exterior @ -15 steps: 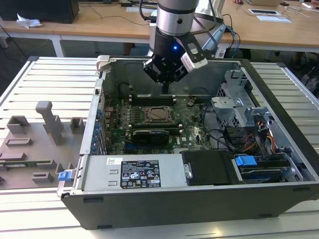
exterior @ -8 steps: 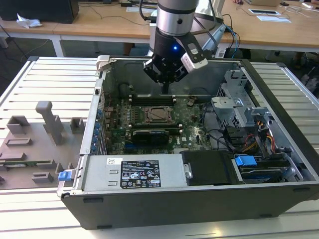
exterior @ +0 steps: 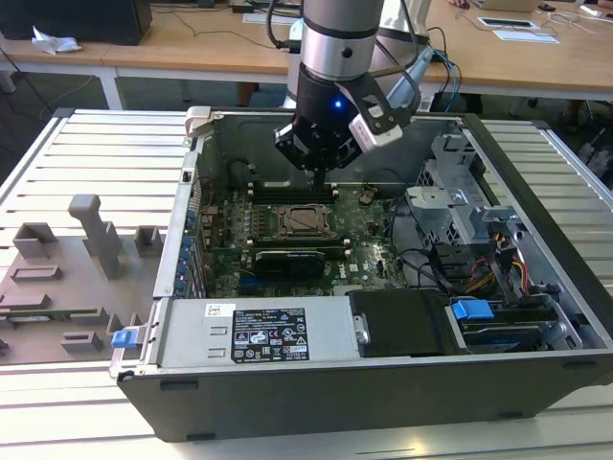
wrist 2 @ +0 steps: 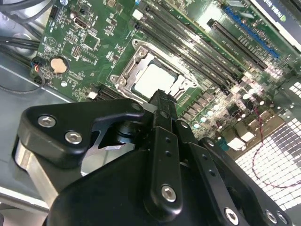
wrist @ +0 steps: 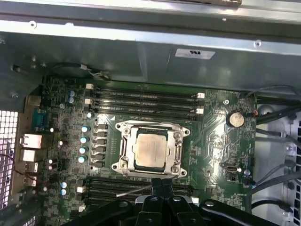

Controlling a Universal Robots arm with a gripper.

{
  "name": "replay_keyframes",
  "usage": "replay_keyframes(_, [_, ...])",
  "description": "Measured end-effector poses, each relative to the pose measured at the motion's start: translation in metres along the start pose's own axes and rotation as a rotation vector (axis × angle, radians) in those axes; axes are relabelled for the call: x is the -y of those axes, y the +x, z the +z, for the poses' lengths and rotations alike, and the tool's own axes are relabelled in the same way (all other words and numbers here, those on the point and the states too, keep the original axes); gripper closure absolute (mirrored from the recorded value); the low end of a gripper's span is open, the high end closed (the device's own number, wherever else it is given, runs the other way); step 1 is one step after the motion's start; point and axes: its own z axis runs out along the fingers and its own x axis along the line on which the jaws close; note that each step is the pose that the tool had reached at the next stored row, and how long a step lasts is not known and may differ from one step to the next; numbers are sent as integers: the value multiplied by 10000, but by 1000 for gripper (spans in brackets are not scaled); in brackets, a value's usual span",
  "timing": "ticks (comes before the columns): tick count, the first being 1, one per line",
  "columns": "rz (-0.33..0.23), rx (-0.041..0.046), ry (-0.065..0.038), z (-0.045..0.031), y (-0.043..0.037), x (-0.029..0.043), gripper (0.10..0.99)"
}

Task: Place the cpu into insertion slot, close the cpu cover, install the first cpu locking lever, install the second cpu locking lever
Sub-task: 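Install the second cpu locking lever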

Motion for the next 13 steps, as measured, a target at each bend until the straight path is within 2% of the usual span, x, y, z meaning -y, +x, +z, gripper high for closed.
replay_keyframes(4, [0,1,-6,13,10,62,980])
replay_keyframes(13, [1,1,-8,120,12,102,980])
